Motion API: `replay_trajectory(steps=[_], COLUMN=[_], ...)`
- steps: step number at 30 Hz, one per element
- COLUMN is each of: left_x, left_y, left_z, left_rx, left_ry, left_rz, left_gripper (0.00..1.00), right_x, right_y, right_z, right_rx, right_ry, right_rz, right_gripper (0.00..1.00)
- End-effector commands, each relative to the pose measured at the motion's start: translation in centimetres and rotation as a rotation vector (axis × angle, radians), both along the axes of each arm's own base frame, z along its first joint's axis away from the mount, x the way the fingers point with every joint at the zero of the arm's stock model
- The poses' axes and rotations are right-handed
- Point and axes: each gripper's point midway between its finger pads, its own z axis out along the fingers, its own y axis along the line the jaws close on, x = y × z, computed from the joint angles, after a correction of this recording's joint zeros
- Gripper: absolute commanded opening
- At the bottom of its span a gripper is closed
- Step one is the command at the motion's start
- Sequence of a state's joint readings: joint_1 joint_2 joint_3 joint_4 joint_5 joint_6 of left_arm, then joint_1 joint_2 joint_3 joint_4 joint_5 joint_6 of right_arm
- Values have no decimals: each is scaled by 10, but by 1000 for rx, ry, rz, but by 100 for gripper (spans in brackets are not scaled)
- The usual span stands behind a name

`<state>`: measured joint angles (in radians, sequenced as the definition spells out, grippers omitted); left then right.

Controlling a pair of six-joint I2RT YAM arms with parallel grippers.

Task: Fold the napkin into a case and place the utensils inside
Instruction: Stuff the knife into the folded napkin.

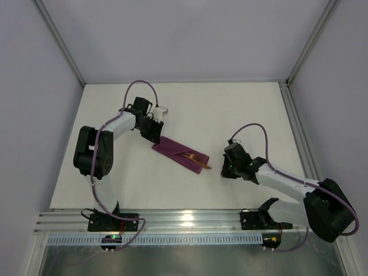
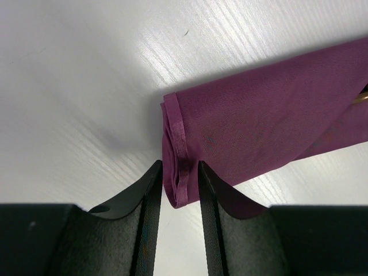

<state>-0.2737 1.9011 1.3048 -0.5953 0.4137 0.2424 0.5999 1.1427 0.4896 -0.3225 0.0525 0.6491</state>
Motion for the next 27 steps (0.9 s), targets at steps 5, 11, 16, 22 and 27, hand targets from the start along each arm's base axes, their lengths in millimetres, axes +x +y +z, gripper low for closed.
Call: replay_trajectory(steps=[5, 11, 16, 22, 27], left_x=[10, 11, 10, 7, 6], left_y=[-1, -2, -1, 1, 1], left_z=[21, 19, 17, 15, 14], left_rx=[-3, -9, -7, 0, 1], left_ry=[-76, -73, -72, -76, -71], left_rz=[1, 1, 0, -4, -7], left_gripper=[31, 30, 30, 29, 29], right_x=[23, 38, 42, 42, 49], right_y=[27, 38, 48, 59, 64], right_z=[6, 5, 4, 4, 9], right_rx=[-14, -18, -1, 33, 30], right_ry=[-44, -64, -55, -55, -65], right_rz=[-7, 6, 40, 48, 57], right_gripper=[4, 4, 4, 4, 4])
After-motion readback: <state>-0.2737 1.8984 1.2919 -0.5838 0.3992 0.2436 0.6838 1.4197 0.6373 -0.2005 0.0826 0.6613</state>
